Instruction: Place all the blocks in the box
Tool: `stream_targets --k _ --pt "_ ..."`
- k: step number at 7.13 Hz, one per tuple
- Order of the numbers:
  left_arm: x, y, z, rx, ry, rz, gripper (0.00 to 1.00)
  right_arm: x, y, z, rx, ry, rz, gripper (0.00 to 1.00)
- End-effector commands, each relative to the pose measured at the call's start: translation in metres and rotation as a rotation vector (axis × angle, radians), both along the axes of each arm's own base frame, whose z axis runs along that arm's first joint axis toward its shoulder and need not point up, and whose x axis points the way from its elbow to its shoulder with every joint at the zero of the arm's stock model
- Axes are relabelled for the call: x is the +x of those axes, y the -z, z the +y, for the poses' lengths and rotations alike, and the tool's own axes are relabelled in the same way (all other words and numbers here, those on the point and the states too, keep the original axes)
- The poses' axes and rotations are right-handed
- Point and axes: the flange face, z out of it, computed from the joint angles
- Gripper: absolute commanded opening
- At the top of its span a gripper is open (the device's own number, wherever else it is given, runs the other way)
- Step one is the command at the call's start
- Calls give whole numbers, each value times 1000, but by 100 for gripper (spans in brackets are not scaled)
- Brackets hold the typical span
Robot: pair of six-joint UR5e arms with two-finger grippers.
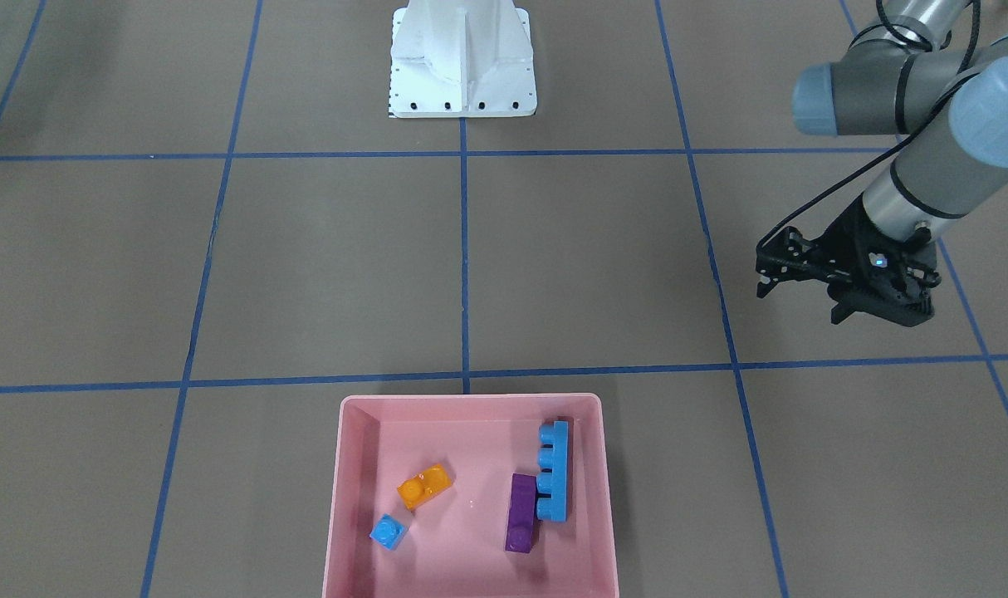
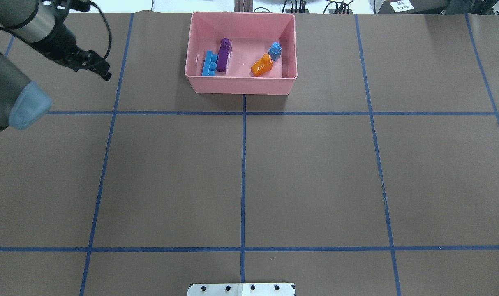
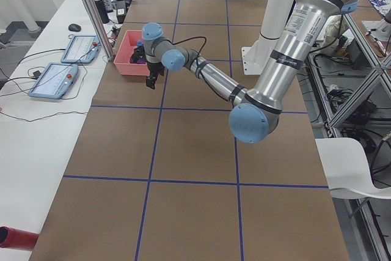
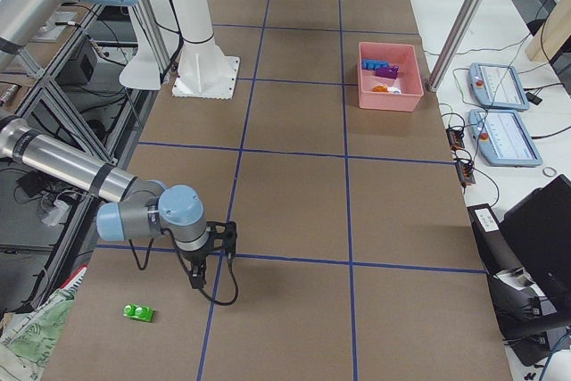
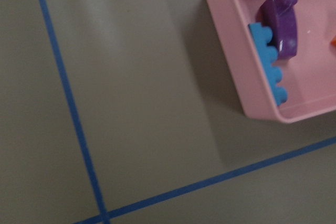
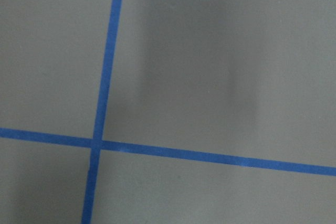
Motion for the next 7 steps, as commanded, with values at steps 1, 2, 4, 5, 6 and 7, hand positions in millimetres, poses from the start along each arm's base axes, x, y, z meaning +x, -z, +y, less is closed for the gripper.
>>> stream_targets --k 1,2,4,5,6,7 --pt "-80 -90 47 -104 -28 0 100 9 -60 69 34 -55 -53 100" --pt "-131 -121 52 -132 21 -16 100 11 -66 86 10 -50 -62 100" --pt "-240 -239 51 -106 -47 -110 100 12 -70 105 -24 -46 -74 100" --pt "-289 -293 63 -105 -73 -139 100 14 -71 115 -32 -40 -67 100" --pt "-297 -323 91 -158 -74 -137 100 16 -74 119 -38 -39 -59 100" --pt "-298 -331 105 -165 -76 -135 100 18 -86 133 -59 -23 -49 100"
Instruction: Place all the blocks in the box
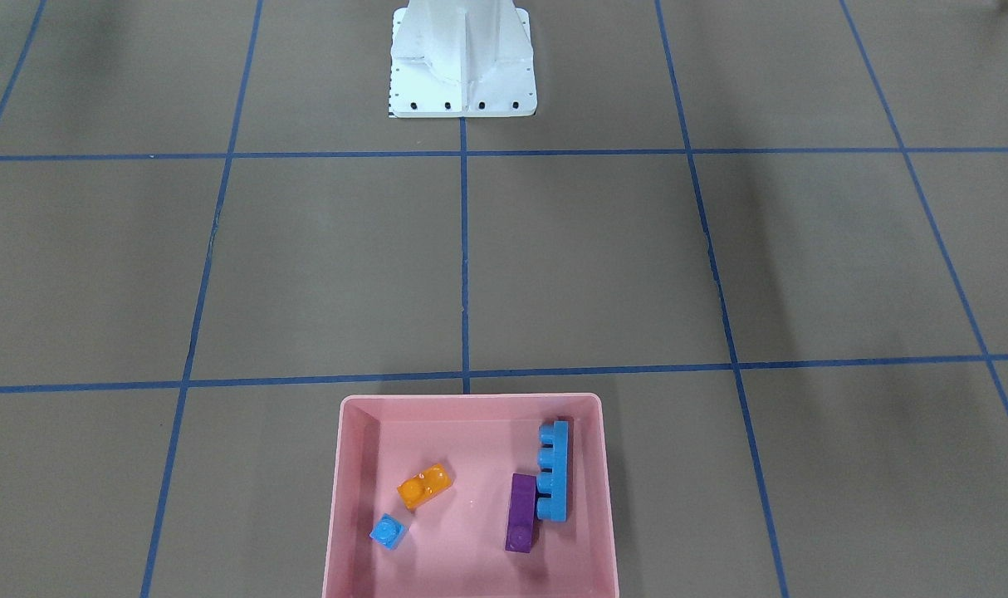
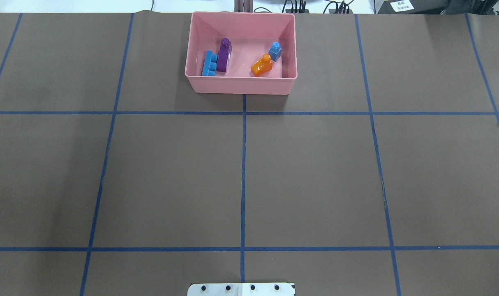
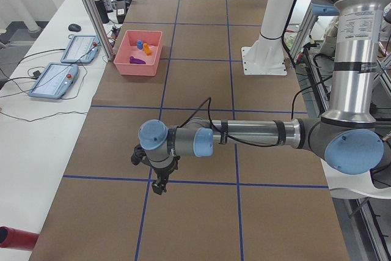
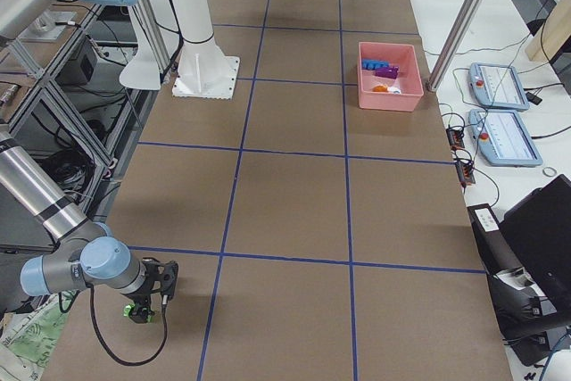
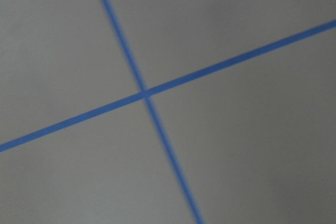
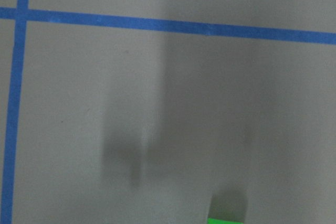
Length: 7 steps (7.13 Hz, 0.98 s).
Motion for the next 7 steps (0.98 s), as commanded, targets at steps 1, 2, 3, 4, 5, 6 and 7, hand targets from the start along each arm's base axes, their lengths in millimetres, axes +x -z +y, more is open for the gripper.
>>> stream_targets --k 1,2,3,4,5,6,7 --pt "-11 -21 21 -15 -7 -1 100 6 -22 25 -30 33 29 100" --pt "-11 -21 21 -13 -5 -1 100 6 -31 27 -43 33 33 100" --pt "-11 -17 24 -7 -5 -1 100 8 -37 31 -54 32 56 100" --pt "-13 -12 26 3 -2 -1 100 10 -41 29 -53 30 84 99" --pt "-13 -9 29 9 -2 -1 100 10 -42 27 -50 30 85 94" --pt "-13 -6 35 14 -2 -1 100 10 -42 27 -49 32 85 81" --pt "-12 -2 37 23 -3 -1 100 9 -41 26 -49 33 74 79"
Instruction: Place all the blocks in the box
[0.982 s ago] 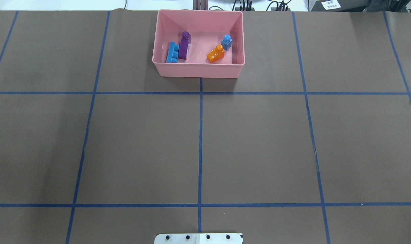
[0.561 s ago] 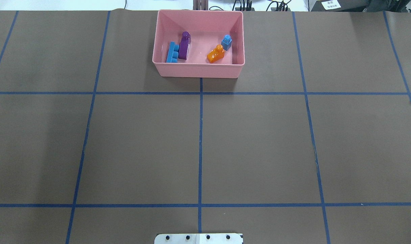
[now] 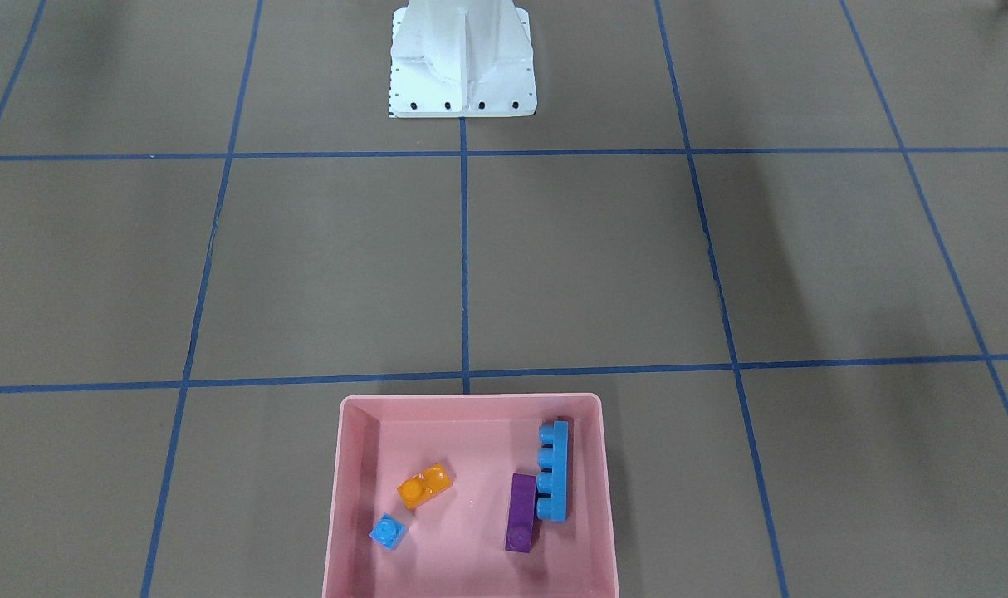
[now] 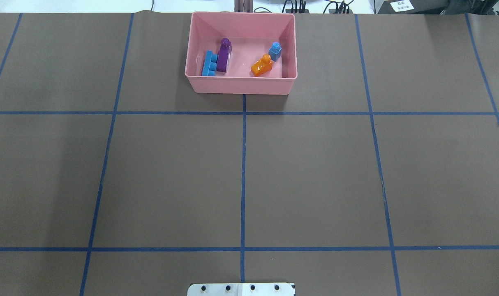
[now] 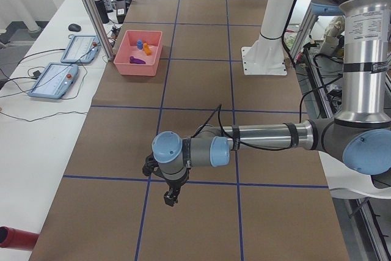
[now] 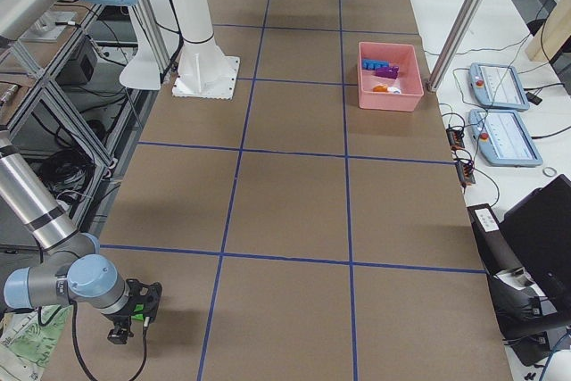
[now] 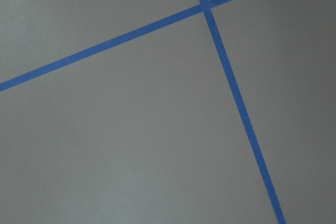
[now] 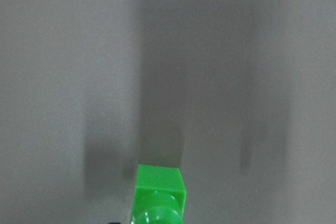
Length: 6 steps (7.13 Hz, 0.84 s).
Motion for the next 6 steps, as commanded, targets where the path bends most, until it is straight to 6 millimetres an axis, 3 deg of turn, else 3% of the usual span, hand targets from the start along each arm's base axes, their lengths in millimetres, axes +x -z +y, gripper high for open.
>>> stream_targets --k 1,6 --pt "0 3 10 6 -1 0 100 -1 0 -1 -4 -5 -10 79" --pt "0 4 16 7 0 0 100 -6 4 -2 -17 -8 -70 76"
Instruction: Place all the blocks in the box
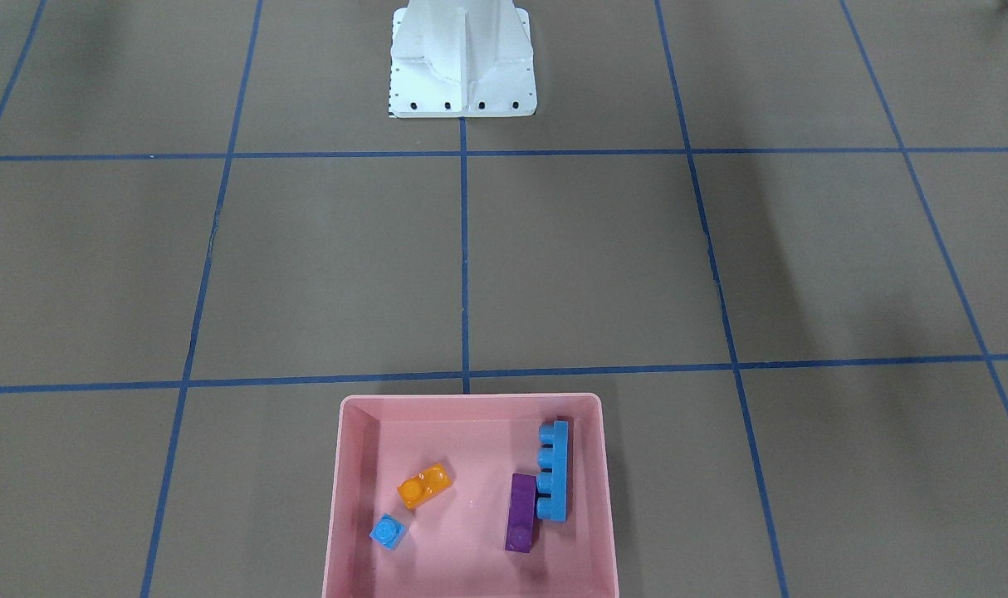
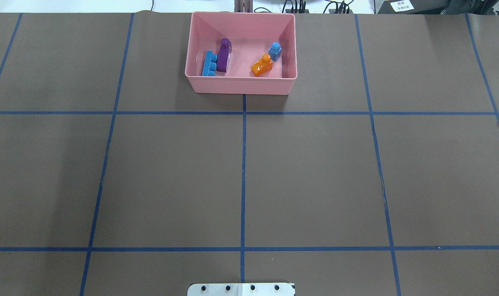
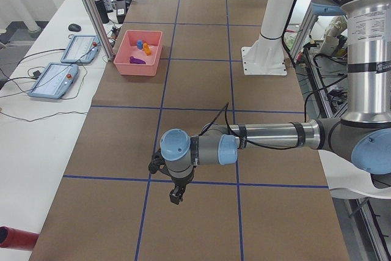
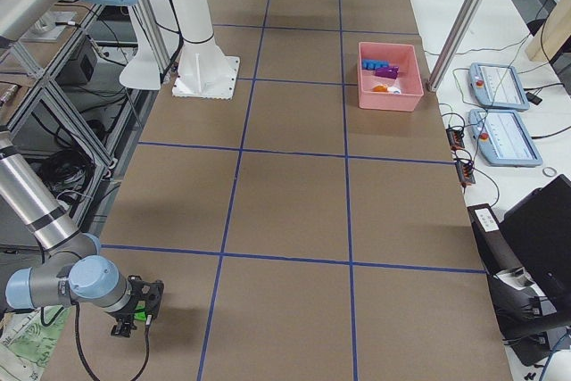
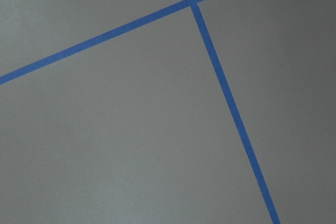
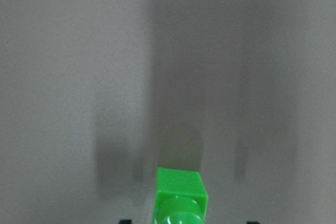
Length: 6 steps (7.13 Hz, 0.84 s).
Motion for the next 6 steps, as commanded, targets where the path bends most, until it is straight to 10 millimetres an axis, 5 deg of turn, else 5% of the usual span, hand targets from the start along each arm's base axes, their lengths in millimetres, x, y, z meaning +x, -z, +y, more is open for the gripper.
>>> stream_targets --k 1,2,3,6 --pt "0 0 0 0 0 -1 100 -1 0 0 -3 0 -8 62" --pt "0 1 0 0 0 0 100 -1 0 -3 9 8 -9 21" --pt "0 1 0 1 0 0 100 -1 0 -3 15 12 -8 0" --pt "0 -3 4 -8 0 0 100 -1 5 -9 59 37 2 0"
